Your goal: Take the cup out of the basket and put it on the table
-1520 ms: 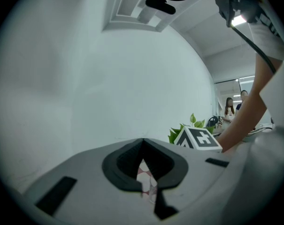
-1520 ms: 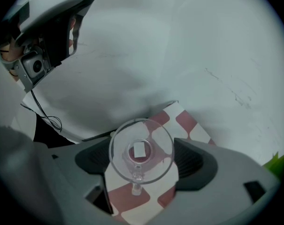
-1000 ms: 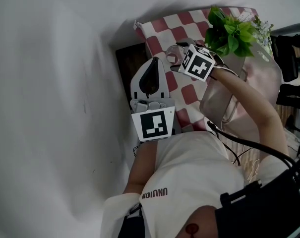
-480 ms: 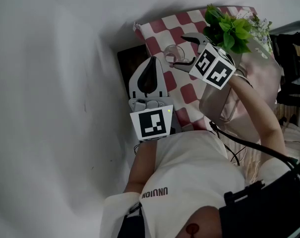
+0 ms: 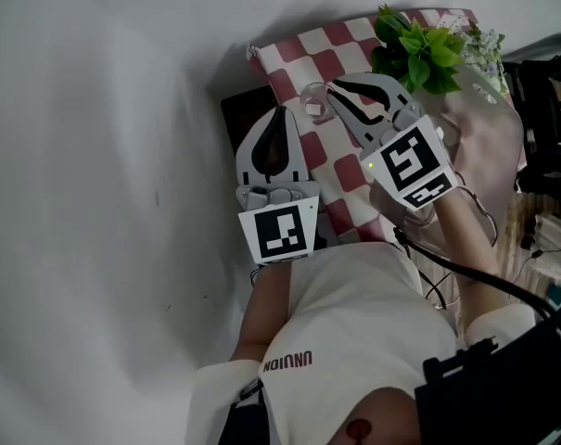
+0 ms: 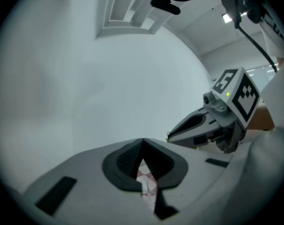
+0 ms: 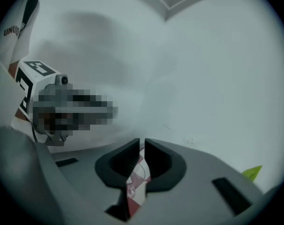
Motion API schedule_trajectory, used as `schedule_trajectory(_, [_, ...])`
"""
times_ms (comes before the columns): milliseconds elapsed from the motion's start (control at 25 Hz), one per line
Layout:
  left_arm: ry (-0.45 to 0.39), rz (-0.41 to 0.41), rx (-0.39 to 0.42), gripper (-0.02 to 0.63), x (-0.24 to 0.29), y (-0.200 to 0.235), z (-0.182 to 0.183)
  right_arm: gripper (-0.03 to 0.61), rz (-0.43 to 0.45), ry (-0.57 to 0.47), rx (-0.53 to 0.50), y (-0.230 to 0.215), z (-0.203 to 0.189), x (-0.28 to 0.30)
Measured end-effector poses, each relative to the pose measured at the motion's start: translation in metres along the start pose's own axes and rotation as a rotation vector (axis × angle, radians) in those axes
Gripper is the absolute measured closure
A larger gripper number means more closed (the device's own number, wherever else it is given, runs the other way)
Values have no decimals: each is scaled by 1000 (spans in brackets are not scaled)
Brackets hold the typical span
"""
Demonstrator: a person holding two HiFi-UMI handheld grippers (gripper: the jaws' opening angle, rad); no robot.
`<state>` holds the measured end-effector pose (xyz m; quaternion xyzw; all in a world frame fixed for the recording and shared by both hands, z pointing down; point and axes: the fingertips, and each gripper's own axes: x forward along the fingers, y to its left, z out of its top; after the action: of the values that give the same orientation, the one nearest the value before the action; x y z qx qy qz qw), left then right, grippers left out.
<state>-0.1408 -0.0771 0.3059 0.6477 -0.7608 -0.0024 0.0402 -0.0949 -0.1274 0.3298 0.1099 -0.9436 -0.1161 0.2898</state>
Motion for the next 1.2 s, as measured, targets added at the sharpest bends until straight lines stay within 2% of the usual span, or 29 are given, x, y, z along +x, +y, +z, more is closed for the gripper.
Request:
schedule_trajectory(120, [-1, 1, 9, 604, -1, 0, 1, 555, -24, -34, 45, 2, 4, -6])
schedule_trajectory(240, [-1, 4, 13, 604, -2, 1, 3, 560, -39, -57, 71, 3, 7, -9])
schedule_trajectory(520, [-9, 0, 22, 604, -1, -1, 5, 561, -65, -66, 58, 4, 8, -11])
schedule_trajectory(1200, [-5, -8, 19, 604, 1, -3, 2, 561, -50, -63, 53, 7, 5, -8])
